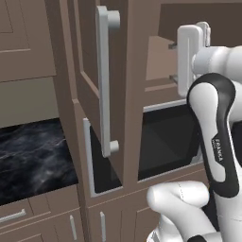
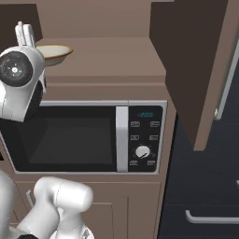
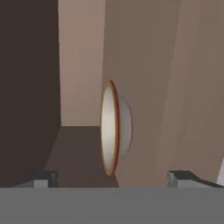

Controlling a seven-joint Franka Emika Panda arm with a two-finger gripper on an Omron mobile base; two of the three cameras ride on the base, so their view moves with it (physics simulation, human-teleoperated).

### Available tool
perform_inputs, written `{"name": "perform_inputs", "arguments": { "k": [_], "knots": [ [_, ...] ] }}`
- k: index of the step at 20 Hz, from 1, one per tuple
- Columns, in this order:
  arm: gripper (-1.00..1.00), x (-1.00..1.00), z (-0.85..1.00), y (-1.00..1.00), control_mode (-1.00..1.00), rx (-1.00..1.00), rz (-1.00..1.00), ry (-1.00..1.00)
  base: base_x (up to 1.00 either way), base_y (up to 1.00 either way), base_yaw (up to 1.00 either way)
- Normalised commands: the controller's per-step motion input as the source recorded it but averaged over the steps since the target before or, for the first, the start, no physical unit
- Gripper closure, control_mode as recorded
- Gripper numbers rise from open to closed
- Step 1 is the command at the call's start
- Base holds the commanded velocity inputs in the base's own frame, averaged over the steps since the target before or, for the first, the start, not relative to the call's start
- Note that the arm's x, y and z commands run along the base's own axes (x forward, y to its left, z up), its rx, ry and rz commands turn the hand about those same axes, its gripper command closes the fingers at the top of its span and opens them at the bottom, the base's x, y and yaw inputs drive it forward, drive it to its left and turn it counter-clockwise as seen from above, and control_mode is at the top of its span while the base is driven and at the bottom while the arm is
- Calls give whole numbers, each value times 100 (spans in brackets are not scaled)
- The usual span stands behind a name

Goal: Move the bowls from the cabinet to the plates on the dining table.

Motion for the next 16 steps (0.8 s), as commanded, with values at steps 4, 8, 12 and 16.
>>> {"name": "perform_inputs", "arguments": {
  "k": [4,8,12,16],
  "knots": [
    [-100,31,0,8,-100,1,6,8,0,0,0],
    [-100,24,-1,20,-100,0,6,2,0,0,0],
    [-100,11,-13,27,-100,-1,5,-3,0,0,0],
    [-100,8,-22,18,-100,-2,2,-8,0,0,0]
  ]
}}
